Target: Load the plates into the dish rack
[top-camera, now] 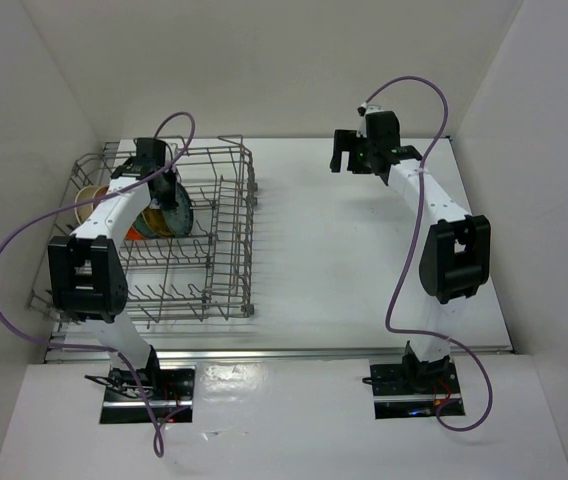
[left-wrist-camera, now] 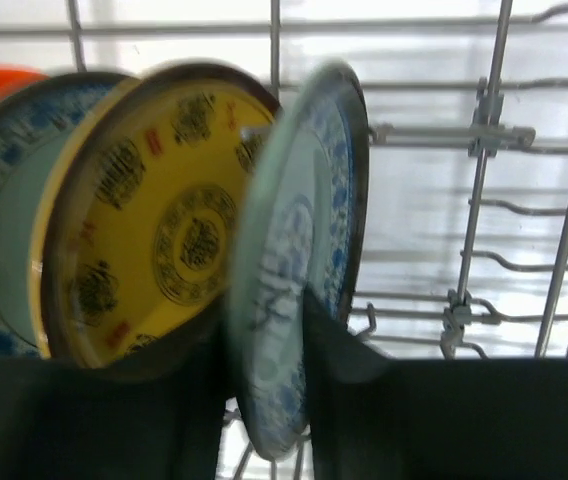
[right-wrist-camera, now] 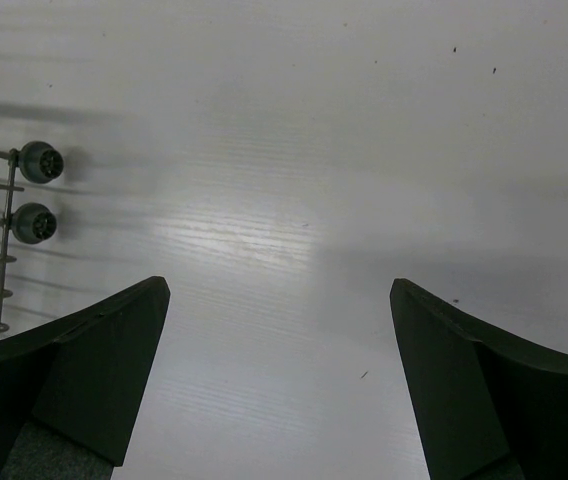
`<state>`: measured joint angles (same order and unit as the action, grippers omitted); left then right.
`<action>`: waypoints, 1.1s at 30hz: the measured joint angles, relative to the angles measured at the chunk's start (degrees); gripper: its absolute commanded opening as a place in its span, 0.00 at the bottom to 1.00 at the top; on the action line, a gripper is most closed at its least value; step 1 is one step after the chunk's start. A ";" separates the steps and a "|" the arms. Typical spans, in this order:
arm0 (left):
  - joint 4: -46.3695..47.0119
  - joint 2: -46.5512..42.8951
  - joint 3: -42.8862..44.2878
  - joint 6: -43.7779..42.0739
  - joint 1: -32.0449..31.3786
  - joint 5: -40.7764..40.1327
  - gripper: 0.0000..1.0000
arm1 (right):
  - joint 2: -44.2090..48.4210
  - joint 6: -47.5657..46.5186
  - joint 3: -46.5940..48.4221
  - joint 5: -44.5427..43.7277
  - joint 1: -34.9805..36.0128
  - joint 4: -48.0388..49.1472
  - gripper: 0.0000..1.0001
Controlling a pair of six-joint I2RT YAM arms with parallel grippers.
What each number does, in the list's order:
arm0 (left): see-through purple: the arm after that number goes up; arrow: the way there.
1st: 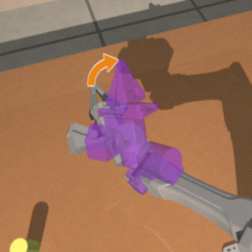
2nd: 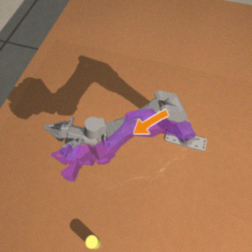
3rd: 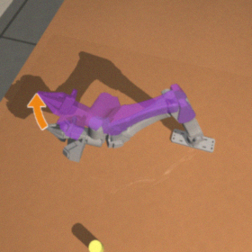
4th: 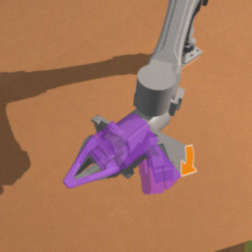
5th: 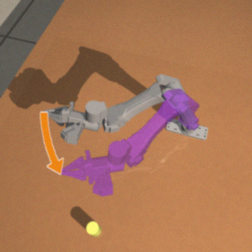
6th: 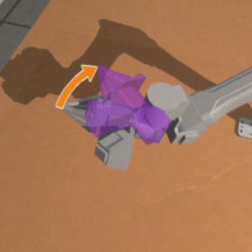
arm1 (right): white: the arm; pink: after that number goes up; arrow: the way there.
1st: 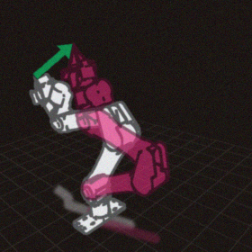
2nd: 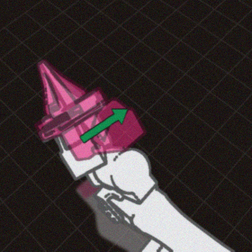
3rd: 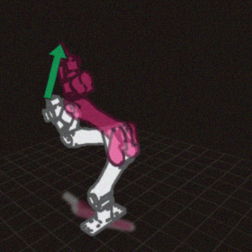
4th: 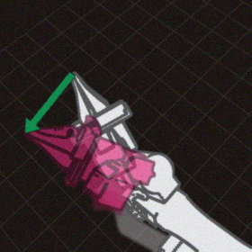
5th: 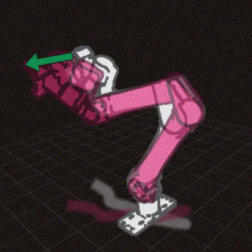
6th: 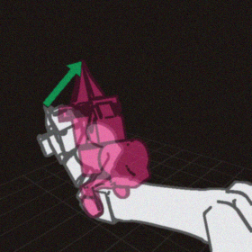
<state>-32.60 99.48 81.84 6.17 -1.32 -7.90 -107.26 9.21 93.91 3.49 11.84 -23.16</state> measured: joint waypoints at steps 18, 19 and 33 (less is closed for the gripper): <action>0.94 -17.75 -3.15 0.07 -1.77 -0.63 0.91 | 2.97 0.15 -2.60 1.64 0.00 1.09 1.00; 1.99 -20.55 -4.07 0.04 -1.77 0.02 0.95 | 3.43 0.15 -2.73 1.44 0.00 1.29 1.00; 9.01 -34.73 -12.85 0.31 -1.77 6.47 1.00 | 4.61 0.33 1.79 -5.42 0.00 3.19 1.00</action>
<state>-23.59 64.75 68.99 6.48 -3.09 -1.43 -102.65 9.54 95.70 -1.93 11.84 -19.97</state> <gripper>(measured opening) 1.000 0.999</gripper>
